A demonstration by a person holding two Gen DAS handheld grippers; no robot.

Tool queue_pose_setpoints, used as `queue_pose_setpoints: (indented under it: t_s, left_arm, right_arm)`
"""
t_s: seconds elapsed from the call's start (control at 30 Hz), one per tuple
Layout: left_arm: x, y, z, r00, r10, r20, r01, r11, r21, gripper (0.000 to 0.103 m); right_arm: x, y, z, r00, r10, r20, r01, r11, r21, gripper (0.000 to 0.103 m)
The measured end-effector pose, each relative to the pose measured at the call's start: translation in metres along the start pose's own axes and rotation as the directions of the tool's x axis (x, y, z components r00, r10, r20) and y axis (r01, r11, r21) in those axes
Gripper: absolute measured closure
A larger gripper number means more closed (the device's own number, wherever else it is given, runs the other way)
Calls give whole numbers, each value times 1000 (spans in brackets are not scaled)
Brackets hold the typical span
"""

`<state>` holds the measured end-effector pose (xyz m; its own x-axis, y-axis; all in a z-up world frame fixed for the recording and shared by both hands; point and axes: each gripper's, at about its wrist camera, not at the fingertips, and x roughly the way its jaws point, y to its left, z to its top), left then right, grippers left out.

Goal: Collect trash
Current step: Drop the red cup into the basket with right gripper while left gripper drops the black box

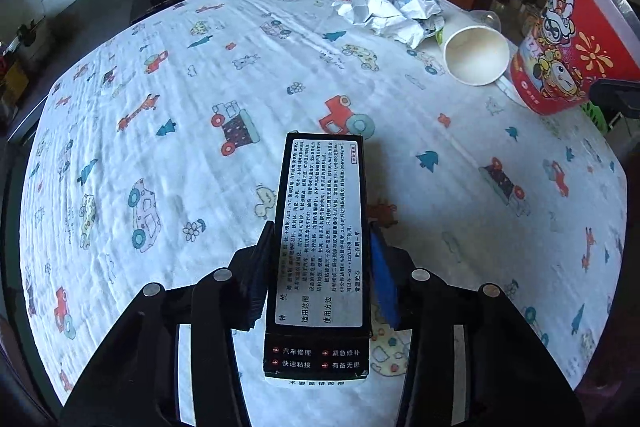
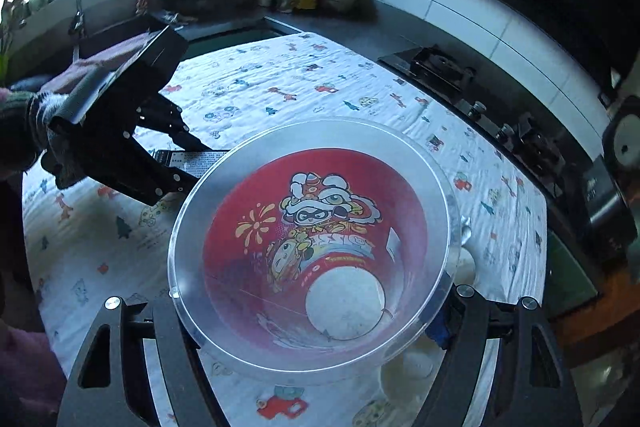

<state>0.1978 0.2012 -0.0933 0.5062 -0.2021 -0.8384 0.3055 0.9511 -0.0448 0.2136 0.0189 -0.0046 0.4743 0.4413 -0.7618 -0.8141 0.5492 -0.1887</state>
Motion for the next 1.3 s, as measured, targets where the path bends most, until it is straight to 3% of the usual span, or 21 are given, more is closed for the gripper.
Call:
queue_pose_setpoints:
  t_s: [0.13,0.3,0.47,0.53,0.7,0.87,0.97,1.17,1.3]
  left_arm:
    - [-21,-21,4,998,-21,55,21,1000,9,59]
    - [-41,-54,16,992,-65,112,61,997,42,59]
    - [-49,-101,34,983,-118,144,105,990,93,59]
    - [-49,-120,43,979,-136,153,119,986,118,59]
    - [-46,-177,71,969,-184,166,154,972,178,59]
    - [-38,-237,102,954,-245,176,203,953,223,59]
    - [-29,-268,119,947,-272,168,227,942,246,59]
    - [-5,-322,154,936,-324,135,280,922,269,59]
    - [13,-353,171,934,-342,105,301,910,286,59]
  right_arm:
    - [-33,-15,-30,998,-57,29,52,987,151,29]
    - [-71,-41,-76,985,-170,8,160,937,311,29]
    - [-108,-80,-129,954,-293,-58,287,843,455,29]
    - [-125,-98,-155,924,-369,-104,369,787,494,29]
    - [-152,-147,-220,878,-437,-196,464,669,581,29]
    - [-165,-193,-275,853,-449,-267,505,577,642,29]
    - [-166,-214,-299,852,-438,-286,504,544,670,29]
    - [-146,-240,-328,855,-412,-316,504,513,695,28]
    - [-132,-248,-344,851,-402,-337,512,495,702,22]
